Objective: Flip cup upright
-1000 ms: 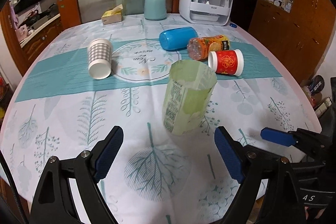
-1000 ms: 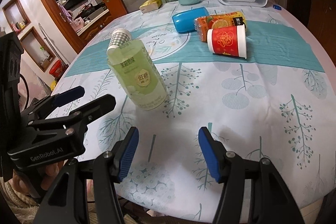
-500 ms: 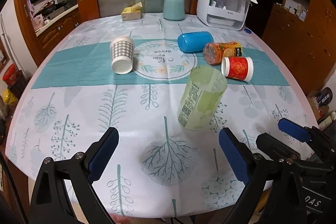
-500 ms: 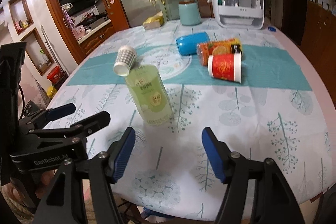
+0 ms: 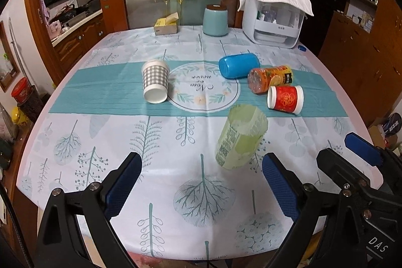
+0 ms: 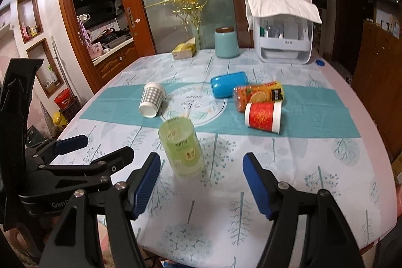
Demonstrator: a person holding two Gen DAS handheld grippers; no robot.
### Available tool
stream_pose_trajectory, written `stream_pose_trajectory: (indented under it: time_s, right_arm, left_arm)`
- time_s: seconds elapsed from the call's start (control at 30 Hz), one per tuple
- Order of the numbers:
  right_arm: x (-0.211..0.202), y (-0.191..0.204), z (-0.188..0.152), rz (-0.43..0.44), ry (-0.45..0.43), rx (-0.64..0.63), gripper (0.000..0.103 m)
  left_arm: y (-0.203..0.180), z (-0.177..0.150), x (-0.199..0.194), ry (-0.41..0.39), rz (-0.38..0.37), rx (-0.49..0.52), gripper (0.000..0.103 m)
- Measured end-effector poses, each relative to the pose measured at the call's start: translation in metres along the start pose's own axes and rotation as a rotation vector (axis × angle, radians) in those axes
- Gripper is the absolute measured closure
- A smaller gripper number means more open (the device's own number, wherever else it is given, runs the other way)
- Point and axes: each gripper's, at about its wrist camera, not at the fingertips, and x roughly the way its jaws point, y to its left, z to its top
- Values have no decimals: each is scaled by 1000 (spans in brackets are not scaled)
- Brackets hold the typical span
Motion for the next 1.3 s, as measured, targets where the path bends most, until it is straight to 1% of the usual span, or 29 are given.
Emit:
stream_pose_trajectory:
  time_s: [0.2, 0.83, 1.3]
  right_arm:
    - [-4, 0, 7, 2, -10, 3, 34]
    - [-8, -1, 12, 6, -13, 6, 34]
    - [-7, -2, 13, 8, -10, 8, 34]
  left_arm:
    - [-1, 5, -6, -11, 8, -3, 7]
    - [-6, 15, -11, -21, 19, 10, 7]
    - [-6, 17, -11, -20, 19, 11, 7]
